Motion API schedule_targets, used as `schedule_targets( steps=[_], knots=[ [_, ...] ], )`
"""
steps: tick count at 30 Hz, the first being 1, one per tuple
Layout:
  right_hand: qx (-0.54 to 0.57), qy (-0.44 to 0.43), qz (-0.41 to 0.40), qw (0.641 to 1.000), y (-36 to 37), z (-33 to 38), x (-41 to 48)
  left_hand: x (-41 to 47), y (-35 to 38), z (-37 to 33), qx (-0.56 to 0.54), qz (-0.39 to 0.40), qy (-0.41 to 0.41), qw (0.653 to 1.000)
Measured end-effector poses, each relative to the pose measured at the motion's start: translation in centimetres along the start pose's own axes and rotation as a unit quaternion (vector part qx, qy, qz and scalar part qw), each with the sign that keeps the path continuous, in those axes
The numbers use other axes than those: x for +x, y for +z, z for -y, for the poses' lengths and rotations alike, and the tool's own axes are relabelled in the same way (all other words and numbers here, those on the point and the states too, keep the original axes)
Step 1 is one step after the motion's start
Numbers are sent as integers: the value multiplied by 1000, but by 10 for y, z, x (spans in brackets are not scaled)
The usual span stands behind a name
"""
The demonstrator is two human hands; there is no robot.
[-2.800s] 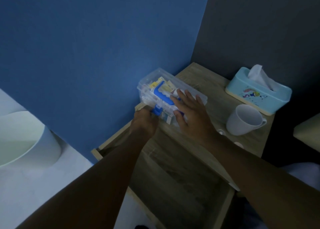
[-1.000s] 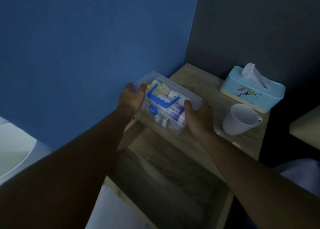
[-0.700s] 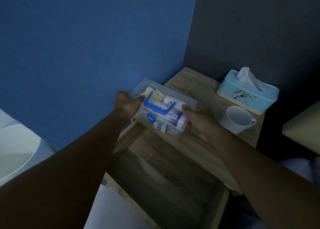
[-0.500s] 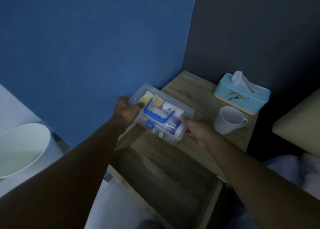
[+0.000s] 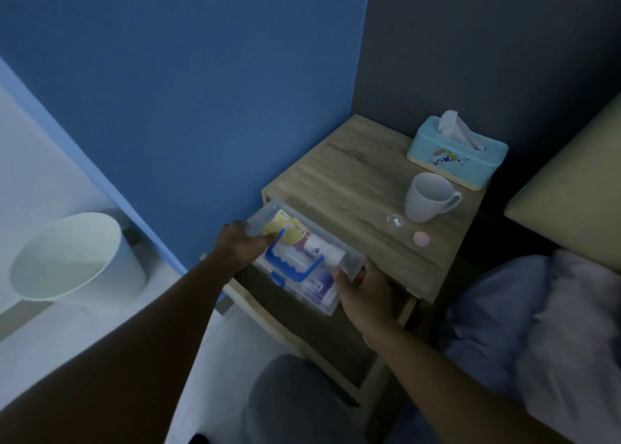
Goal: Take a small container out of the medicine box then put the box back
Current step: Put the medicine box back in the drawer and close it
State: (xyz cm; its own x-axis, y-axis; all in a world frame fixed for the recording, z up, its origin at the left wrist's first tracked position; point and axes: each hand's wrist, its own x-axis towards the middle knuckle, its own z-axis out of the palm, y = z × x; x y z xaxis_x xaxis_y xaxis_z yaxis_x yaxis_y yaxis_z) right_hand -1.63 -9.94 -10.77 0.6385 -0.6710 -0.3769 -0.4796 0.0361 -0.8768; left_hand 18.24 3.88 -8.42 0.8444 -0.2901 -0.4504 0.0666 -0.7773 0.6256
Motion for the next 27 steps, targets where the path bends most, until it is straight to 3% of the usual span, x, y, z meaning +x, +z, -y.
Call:
schedule_targets(
  steps=[10, 22, 27],
  knots=[
    [-32, 88, -36, 995, 14, -52, 24, 43, 64, 55, -1, 94, -8, 996],
    [-106, 135, -76, 982, 31, -85, 41, 57, 105, 63, -6, 62, -15, 998],
    [-129, 136, -58, 981, 27, -80, 46, 48, 102, 63, 1, 50, 3, 999]
  ],
)
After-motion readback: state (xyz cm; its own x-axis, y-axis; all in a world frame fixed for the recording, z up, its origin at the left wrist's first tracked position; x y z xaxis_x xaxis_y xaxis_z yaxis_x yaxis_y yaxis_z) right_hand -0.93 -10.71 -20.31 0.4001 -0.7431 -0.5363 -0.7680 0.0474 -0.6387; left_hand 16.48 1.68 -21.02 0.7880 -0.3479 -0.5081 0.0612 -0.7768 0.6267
